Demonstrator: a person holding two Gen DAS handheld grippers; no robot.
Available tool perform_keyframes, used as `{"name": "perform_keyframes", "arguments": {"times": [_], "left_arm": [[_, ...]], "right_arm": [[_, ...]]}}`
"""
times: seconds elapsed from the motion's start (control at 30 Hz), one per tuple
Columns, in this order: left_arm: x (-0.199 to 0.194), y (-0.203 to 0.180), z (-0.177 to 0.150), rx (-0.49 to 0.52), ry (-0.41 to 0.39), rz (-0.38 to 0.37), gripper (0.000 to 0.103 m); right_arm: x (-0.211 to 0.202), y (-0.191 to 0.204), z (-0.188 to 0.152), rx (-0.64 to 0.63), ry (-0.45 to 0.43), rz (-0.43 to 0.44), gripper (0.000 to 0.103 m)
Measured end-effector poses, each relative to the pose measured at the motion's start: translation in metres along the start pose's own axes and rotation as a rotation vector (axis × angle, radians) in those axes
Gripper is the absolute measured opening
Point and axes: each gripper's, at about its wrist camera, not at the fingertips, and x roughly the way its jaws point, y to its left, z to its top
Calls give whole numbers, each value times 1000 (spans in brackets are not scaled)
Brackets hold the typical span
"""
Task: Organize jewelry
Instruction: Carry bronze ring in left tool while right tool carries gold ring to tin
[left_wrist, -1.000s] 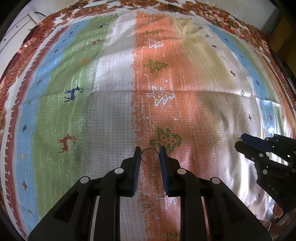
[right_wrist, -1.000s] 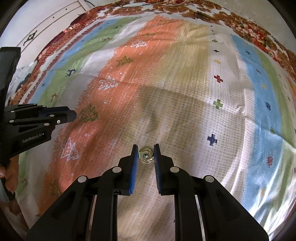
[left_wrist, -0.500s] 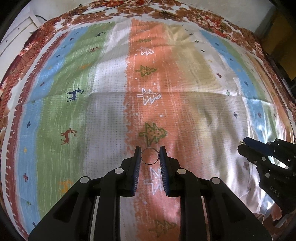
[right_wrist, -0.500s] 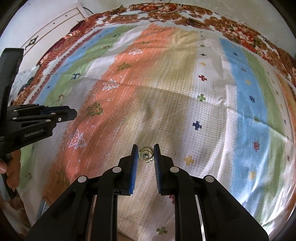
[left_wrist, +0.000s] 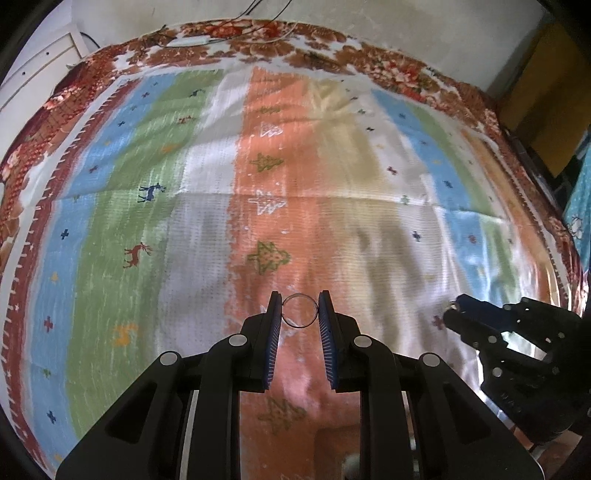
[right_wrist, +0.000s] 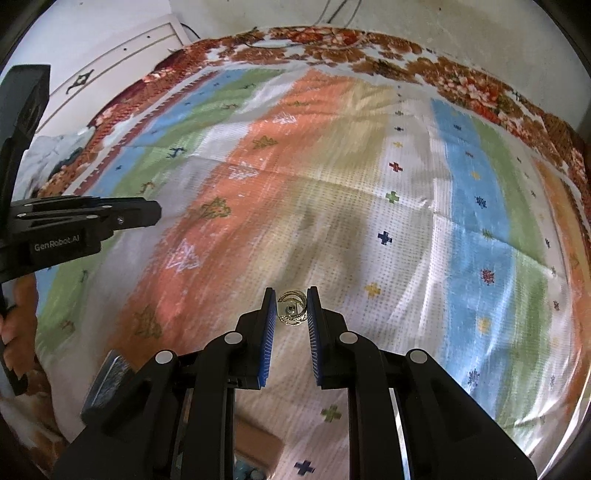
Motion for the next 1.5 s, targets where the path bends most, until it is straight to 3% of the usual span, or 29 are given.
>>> {"name": "perform_keyframes", "arguments": {"times": [0.67,1.5], "left_arm": [[-48,-20,-55,36,-59,-67,20],[-72,-35,-108,88,-87,-113,20]], "right_arm": [[-50,16,-42,-3,-75,32,18],[-73,35,-91,-26,-86,50,18]]}}
